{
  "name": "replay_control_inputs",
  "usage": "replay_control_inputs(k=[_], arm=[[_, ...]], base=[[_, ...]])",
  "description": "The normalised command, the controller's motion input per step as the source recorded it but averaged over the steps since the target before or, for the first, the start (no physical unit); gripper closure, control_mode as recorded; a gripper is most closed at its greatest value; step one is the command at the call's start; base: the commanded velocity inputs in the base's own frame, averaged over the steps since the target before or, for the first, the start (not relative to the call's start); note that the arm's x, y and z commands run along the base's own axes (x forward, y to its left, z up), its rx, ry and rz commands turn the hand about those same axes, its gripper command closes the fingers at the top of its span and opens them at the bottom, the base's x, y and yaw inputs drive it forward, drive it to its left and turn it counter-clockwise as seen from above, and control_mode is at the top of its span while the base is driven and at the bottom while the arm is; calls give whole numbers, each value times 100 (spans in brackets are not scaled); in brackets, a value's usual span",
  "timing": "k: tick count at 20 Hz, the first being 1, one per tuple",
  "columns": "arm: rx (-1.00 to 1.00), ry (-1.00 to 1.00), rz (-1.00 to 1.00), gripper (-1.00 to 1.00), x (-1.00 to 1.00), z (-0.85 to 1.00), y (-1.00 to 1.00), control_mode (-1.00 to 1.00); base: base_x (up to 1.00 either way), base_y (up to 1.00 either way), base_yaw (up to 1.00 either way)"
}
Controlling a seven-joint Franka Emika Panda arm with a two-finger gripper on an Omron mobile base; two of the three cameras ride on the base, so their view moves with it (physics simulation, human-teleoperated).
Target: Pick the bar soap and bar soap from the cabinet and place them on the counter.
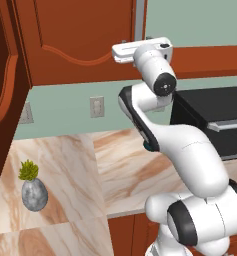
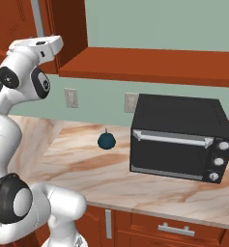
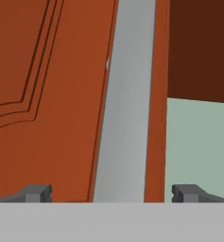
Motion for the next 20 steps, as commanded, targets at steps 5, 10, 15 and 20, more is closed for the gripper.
replay_control_inputs(k=[5,10,15,20], arm=[[0,1,-1,-100,35,0,11,-100],[0,2,-1,100,38,0,15,-100],[0,7,0,100,30,0,16,-100],[-3,12,0,100,7,-1,13,-100]], base=[[0,0,0],[0,0,0],[0,0,0],[0,0,0]])
